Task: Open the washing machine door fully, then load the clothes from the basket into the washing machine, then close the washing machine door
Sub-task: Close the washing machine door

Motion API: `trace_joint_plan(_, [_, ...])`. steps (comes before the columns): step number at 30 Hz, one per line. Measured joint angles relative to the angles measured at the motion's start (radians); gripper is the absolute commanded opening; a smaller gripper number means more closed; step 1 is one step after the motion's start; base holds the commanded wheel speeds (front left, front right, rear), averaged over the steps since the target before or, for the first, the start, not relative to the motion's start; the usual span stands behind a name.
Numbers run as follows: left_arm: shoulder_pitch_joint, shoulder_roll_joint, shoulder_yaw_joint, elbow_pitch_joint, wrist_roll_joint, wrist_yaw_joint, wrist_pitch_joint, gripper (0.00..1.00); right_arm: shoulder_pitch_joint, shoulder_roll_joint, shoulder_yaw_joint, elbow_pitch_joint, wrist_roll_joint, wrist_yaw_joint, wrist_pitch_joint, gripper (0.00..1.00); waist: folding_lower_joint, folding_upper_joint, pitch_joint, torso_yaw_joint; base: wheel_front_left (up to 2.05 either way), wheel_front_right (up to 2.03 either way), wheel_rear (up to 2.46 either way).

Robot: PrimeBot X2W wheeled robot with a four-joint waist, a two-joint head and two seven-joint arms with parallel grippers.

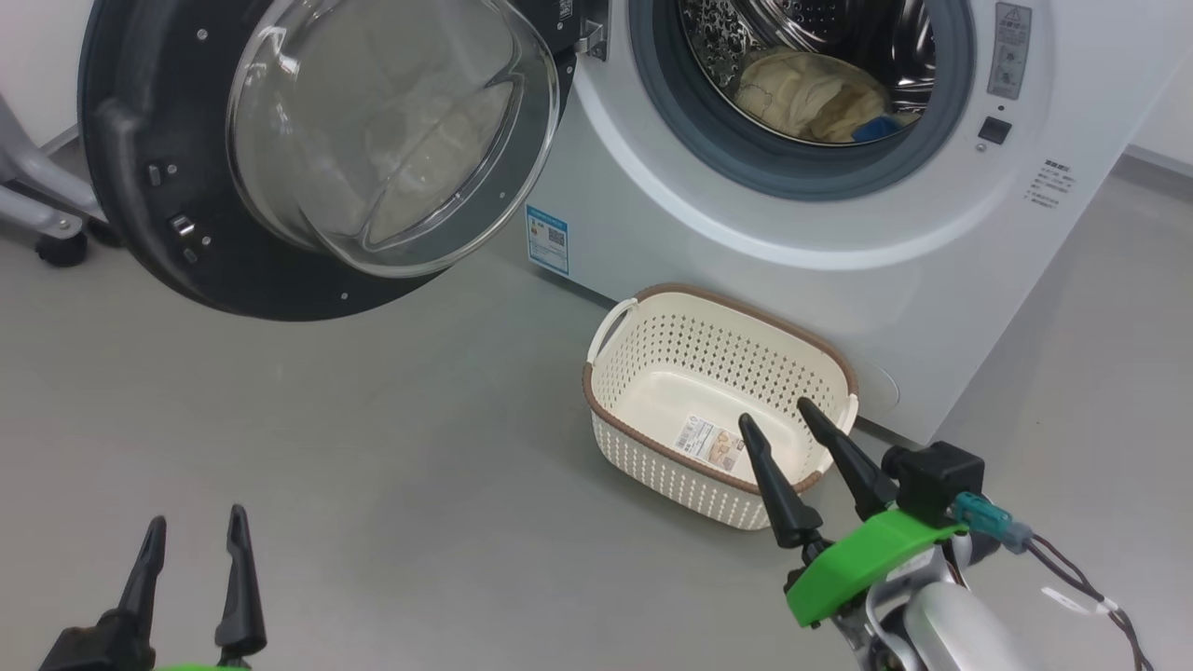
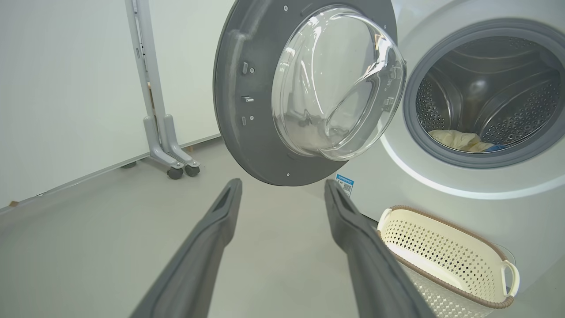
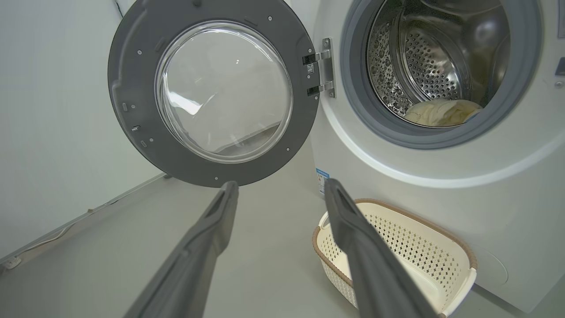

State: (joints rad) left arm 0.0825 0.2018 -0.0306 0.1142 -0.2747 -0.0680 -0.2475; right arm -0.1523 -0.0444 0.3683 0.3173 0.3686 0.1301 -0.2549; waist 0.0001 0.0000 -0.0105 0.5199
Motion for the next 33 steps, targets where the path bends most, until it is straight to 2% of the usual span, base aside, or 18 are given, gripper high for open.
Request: trace_joint_plan(33, [0.005,-0.003,0.008,-0.005,0.0,0.003,0.0,1.0,-0.017,0.0,-0.002,0.012,0.001,0.0,0.0,1.0,-0.0001,0.0,-0.01,-0.007,0.0,0.0,0.0])
